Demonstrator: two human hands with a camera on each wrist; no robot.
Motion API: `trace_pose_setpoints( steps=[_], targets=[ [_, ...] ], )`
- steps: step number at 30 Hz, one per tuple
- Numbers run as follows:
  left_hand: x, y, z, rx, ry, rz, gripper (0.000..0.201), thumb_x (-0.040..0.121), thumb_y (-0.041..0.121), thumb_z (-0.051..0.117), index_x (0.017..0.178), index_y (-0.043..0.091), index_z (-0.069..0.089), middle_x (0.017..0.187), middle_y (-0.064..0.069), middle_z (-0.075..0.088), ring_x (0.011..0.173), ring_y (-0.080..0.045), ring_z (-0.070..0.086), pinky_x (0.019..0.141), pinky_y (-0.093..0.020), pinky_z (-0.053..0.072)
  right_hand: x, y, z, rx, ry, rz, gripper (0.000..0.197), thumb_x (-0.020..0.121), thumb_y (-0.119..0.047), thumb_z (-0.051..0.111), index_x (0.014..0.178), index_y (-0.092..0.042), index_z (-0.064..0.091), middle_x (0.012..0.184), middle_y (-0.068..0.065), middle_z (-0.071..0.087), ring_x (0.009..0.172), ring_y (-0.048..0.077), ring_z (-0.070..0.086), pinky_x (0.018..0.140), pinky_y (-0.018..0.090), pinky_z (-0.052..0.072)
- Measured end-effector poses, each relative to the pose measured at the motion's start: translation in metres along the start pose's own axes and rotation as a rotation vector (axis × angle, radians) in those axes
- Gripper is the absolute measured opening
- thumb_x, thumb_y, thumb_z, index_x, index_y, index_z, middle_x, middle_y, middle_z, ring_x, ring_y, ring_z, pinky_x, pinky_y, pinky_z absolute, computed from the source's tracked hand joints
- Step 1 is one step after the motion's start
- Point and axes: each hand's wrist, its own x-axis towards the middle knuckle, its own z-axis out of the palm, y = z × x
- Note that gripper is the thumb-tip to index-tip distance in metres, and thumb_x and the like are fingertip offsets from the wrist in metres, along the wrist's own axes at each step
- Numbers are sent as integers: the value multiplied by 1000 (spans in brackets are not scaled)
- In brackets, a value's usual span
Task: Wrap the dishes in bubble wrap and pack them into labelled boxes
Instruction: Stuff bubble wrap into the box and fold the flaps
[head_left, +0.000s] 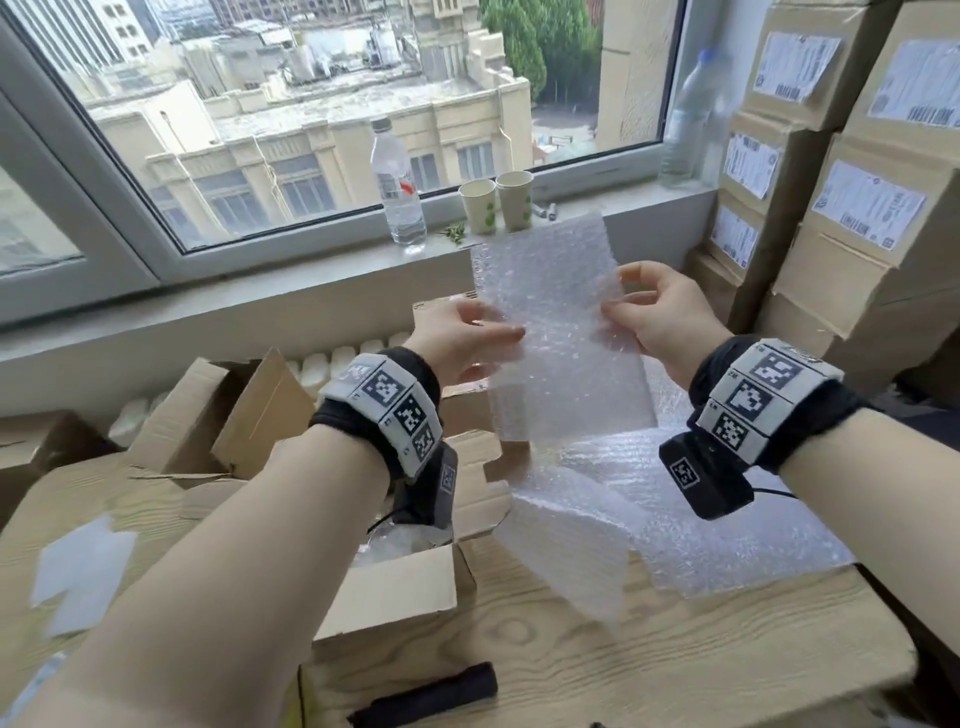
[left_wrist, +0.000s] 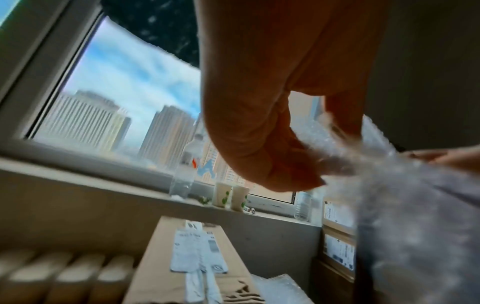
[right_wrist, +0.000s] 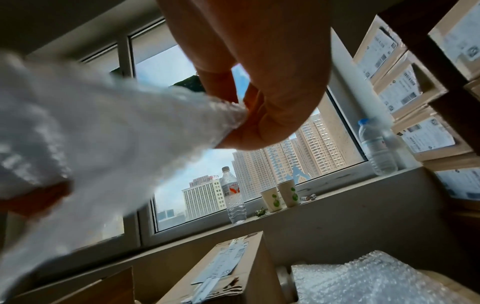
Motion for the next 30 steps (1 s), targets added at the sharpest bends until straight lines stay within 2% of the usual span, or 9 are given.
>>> trace_pose_setpoints(
  steps=[2, 7, 12, 15, 17, 20, 23, 27, 30],
  targets=[
    [-4, -1, -8, 61, 73, 37, 12, 85, 7, 68, 89, 16, 60, 78, -4, 64, 60, -8, 63, 59, -22, 52, 0, -3, 5, 43, -80, 36, 26, 87, 3, 59, 97, -20, 57, 98, 14, 64, 78, 27, 64, 65, 33, 57],
    [-21, -9, -37, 22, 62, 31, 28, 91, -6, 51, 76, 18, 49, 62, 1, 45, 34, -1, 45, 38, -13, 39, -7, -9, 22, 117, -295, 89, 27, 88, 15, 47, 74, -5, 59, 71, 6, 64, 57, 13, 61, 52, 22, 55],
    [-38, -15, -66, -167, -62, -70, 36, 89, -13, 37, 82, 14, 58, 75, -5, 54, 58, -15, 55, 57, -27, 52, -14, -18, 53, -26, -292, 85, 40, 86, 21, 36, 66, -3, 61, 65, 6, 60, 42, 4, 55, 43, 13, 44],
    [-58, -14, -82, -394, -157, -140, 17, 90, 7, 39, 89, 12, 56, 68, -2, 61, 57, -18, 61, 74, -36, 55, -14, -24, 72, -85, -249, 76, 39, 86, 16, 38, 65, -6, 63, 68, 6, 59, 55, 12, 51, 49, 15, 45],
    [-70, -14, -93, -498, -183, -178, 19, 84, 25, 47, 80, 11, 59, 67, -4, 61, 55, -20, 62, 70, -37, 57, -15, -30, 82, -39, -260, 86, 30, 87, 10, 43, 68, -4, 63, 67, 4, 58, 58, 12, 49, 49, 15, 45],
    [-71, -26, -101, -292, -66, -136, 21, 79, 25, 72, 84, 11, 57, 82, -5, 58, 65, -16, 64, 68, -32, 60, -24, -38, 98, -39, -366, 72, 6, 86, -4, 61, 92, -2, 63, 80, 3, 57, 68, 12, 53, 51, 18, 46],
    [-74, -38, -106, -54, 158, -56, 38, 74, -1, 76, 99, 12, 51, 101, -2, 48, 89, -15, 60, 77, -38, 59, -26, -38, 116, -167, -525, 142, 64, 79, -15, 74, 134, -21, 42, 111, -3, 43, 88, 13, 48, 59, 27, 51],
    [-83, -51, -124, 33, 290, -1, 60, 69, -5, 78, 116, 14, 48, 111, 3, 50, 101, -15, 56, 81, -37, 57, -40, -44, 139, -245, -652, 263, 37, 86, -12, 67, 113, -11, 42, 84, 2, 45, 48, 5, 56, 36, 17, 42],
    [-89, -63, -139, 101, 319, -30, 38, 75, -6, 72, 106, 8, 55, 97, -7, 58, 90, -21, 62, 73, -30, 59, -45, -44, 159, -72, -724, 226, 28, 87, 5, 58, 106, -15, 52, 93, 5, 61, 64, 10, 67, 53, 26, 58]
  ],
)
